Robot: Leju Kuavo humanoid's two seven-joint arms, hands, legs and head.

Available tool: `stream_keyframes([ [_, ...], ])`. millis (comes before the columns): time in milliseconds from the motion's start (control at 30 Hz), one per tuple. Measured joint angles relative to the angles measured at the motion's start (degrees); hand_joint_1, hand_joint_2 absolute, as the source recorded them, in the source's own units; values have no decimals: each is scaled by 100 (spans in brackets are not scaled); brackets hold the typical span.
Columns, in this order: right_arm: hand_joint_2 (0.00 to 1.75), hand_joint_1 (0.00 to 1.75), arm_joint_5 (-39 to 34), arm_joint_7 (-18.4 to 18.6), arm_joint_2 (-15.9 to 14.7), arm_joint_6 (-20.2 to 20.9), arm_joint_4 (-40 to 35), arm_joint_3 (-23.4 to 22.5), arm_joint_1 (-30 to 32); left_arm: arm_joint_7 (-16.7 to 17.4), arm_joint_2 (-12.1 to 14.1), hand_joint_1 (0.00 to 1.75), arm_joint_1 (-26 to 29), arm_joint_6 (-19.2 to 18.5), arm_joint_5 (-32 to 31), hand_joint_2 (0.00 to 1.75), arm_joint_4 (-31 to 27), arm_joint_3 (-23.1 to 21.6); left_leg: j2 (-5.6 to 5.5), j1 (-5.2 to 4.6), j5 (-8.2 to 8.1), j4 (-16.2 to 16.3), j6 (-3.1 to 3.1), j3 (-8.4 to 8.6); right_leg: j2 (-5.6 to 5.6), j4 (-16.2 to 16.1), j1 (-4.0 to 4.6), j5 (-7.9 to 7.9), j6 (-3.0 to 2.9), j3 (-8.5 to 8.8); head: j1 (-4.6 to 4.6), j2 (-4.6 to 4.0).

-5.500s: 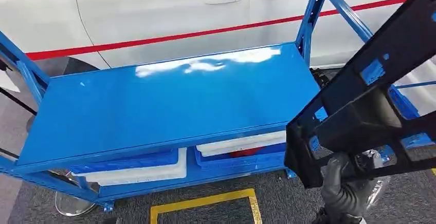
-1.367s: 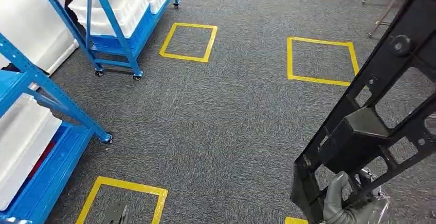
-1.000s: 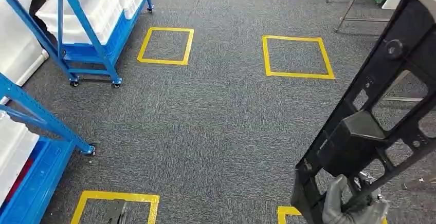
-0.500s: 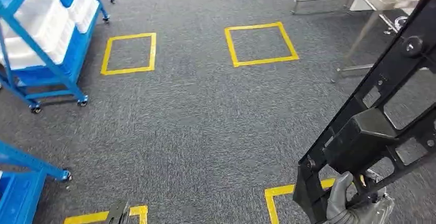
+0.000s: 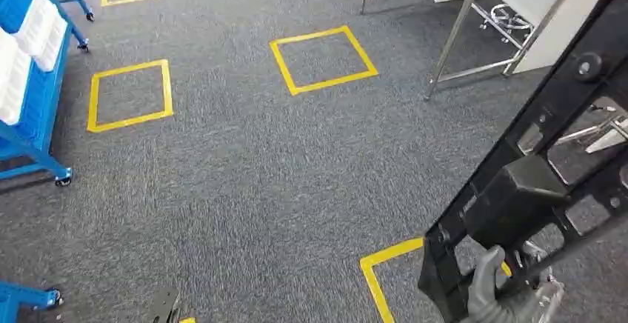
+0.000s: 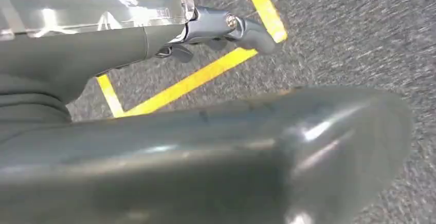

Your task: Take the parts from the cabinet and place them on the table.

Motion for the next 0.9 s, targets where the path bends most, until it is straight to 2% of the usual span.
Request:
stream_keyframes([
  [33, 175, 175, -7, 20, -5, 0, -4, 0, 5, -9, 2, 0, 24, 7, 7, 0, 0, 2, 79, -11, -1, 2, 4, -10, -85, 440, -6, -227, 16, -195, 0, 0],
  [67, 175, 175, -37, 40, -18, 0, -11, -2, 19, -31, 2, 0, 47, 20, 28, 0, 0, 7, 161, -22, -2, 4, 5, -19, -119, 864, -21, -404, 33, -382, 0, 0],
  [100, 175, 175, -57, 62, -44, -2, -13, -4, 39, -57, -2, 0, 58, 29, 39, 0, 0, 15, 250, -26, -3, 8, 5, -30, -127, 1161, -35, -477, 50, -509, 0, 0],
  [133, 175, 175, -72, 96, -70, -2, -20, -11, 68, -85, -13, 0, 58, 35, 63, 0, 0, 24, 328, -25, -5, 9, 3, -33, -144, 1153, -44, -404, 63, -484, 0, 0],
  [167, 175, 175, -72, 110, -92, -2, -35, -15, 103, -105, -22, 0, 56, 37, 70, 0, 0, 33, 395, -24, -10, 12, -5, -30, -170, 869, -51, -223, 71, -317, 3, 0],
  [200, 175, 175, -72, 116, -114, -2, -63, -18, 136, -120, -46, 0, 55, 44, 76, 0, 0, 39, 461, -20, -23, 18, -20, -23, -232, 371, -55, 15, 72, -33, 3, 0],
  [233, 175, 175, -72, 119, -129, -2, -92, -18, 151, -136, -53, 0, 57, 57, 81, 0, 0, 42, 522, -19, -39, 28, -40, -9, -368, -172, -53, 227, 65, 279, 3, 0],
  [267, 175, 175, -96, 121, -144, -2, -118, -18, 144, -133, -59, 0, 58, 77, 96, 0, 0, 46, 578, -37, -62, 42, -75, 6, -657, -584, -25, 210, 47, 474, 0, 0],
  [300, 175, 175, -114, 138, -160, 0, -129, -18, 137, -127, -59, 0, 57, 94, 133, 0, 0, 57, 630, -74, -88, 72, -116, 3, -625, -607, 10, 249, -18, 477, -4, 0],
  [333, 175, 175, -116, 169, -170, 0, -144, -18, 144, -103, -59, 0, 49, 103, 144, 0, 0, 72, 662, -71, -83, 63, -139, 15, -530, -587, 17, 249, -41, 457, -12, 0],
  [367, 175, 175, -122, 200, -182, 0, -144, -18, 144, -90, -63, 0, 48, 110, 149, 0, 0, 87, 728, -70, -82, 52, -165, 27, -483, -574, 38, 247, -66, 442, -4, 0],
  [400, 175, 175, -122, 230, -197, -2, -144, -20, 145, -72, -66, 0, 46, 118, 153, 0, -2, 105, 788, -71, -84, 44, -199, 48, -417, -580, 38, 256, -97, 423, -2, 0],
  [433, 175, 175, -122, 239, -212, -2, -146, -20, 143, -52, -68, 0, 47, 118, 164, 0, -2, 118, 809, -63, -124, 62, -240, 46, -344, -630, -2, 289, -148, 451, -4, 0],
  [467, 175, 175, -109, 241, -217, 0, -153, -22, 147, -50, -68, 0, 59, 120, 164, 0, -2, 140, 496, -23, -235, 179, -278, 11, -294, -640, -14, 307, -182, 447, -6, 0],
  [500, 175, 175, -107, 241, -221, 0, -155, -22, 131, -50, -66, 0, 99, 118, 183, 0, -2, 151, 272, -14, -462, 498, -282, -123, -241, -638, -19, 318, -217, 435, -15, 0],
  [567, 175, 175, -107, 272, -230, 0, -155, -22, 127, -52, -46, 0, 208, 116, 199, 0, 0, 175, 116, -11, -905, 1439, -300, -547, -85, -634, -10, 328, -243, 419, -13, 0],
  [600, 175, 175, -107, 280, -241, 2, -155, -22, 134, -66, -44, 0, 259, 105, 199, 0, 0, 184, 100, -12, -996, 1781, -302, -713, -1, -621, -4, 330, -246, 409, -13, -2],
  [633, 175, 175, -107, 289, -247, 0, -153, -22, 140, -72, -44, 0, 297, 96, 199, 0, 0, 186, 99, -11, -959, 1891, -296, -779, 78, -604, 1, 330, -246, 401, -13, 0],
  [667, 175, 175, -107, 295, -249, 2, -153, -22, 142, -87, -44, 0, 313, 90, 197, 0, 0, 186, 98, -11, -788, 1729, -282, -719, 159, -591, 4, 330, -245, 401, -13, 0],
  [700, 175, 175, -105, 300, -252, 2, -153, -22, 140, -94, -44, 0, 305, 86, 195, 0, 0, 186, 80, -11, -522, 1332, -259, -548, 236, -584, 7, 329, -244, 406, -13, 0],
  [733, 175, 175, -103, 300, -260, 2, -153, -22, 141, -105, -44, 0, 297, 85, 188, 0, 0, 186, -7, -11, -224, 769, -231, -289, 311, -575, 6, 330, -242, 413, -13, 0],
  [767, 175, 175, -94, 300, -269, 0, -153, -22, 143, -114, -39, 0, 297, 83, 186, 0, 0, 186, -280, -10, -51, 323, -201, -91, 371, -570, -5, 333, -235, 405, -13, 0],
  [800, 175, 175, -92, 306, -280, 2, -153, -22, 140, -122, -33, 0, 305, 83, 186, 0, 0, 188, -430, 0, -121, 142, -177, -26, 433, -536, 33, 330, -197, 378, -11, 0],
  [867, 175, 175, -88, 313, -293, 0, -153, -22, 144, -151, -26, 0, 307, 83, 201, 0, 0, 190, -327, -29, -112, 126, -166, -24, 573, -550, -16, 374, -124, 326, -8, 0],
  [900, 175, 175, -87, 326, -295, 2, -153, -22, 147, -155, -26, 0, 292, 90, 212, 0, 0, 190, -258, -46, -101, 124, -133, -16, 643, -578, -37, 404, -76, 310, -10, 0],
])
